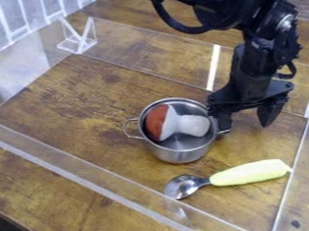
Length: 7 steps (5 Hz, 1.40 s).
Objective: Remove the mushroom from the silver pot and put it on the table
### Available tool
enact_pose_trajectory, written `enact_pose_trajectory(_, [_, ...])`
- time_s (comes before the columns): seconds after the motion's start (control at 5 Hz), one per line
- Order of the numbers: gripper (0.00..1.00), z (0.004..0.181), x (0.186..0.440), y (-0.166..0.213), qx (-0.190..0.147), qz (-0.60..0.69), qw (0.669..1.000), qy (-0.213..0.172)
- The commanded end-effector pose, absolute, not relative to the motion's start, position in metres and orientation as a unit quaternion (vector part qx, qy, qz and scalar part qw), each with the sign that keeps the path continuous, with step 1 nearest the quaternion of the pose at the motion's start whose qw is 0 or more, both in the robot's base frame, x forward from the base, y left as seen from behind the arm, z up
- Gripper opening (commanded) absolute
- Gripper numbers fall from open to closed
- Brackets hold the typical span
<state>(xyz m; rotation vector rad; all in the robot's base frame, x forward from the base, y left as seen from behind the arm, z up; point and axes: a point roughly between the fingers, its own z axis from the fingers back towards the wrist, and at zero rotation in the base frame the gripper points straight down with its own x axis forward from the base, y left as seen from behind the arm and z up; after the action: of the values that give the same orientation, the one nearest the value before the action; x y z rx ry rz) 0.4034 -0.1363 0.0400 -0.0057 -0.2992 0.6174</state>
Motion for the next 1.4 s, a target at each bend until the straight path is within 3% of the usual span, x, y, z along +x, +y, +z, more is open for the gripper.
enact_pose_trajectory(0.0, [1.0,0.048,0.403,-0.131,-0.004,0.308,0.941,-0.14])
enact_pose_trajectory(0.6, [1.0,0.046,0.391,-0.114,0.01,0.31,0.945,-0.1])
enact_pose_trajectory(1.2, [1.0,0.049,0.383,-0.085,0.0,0.334,0.94,-0.072])
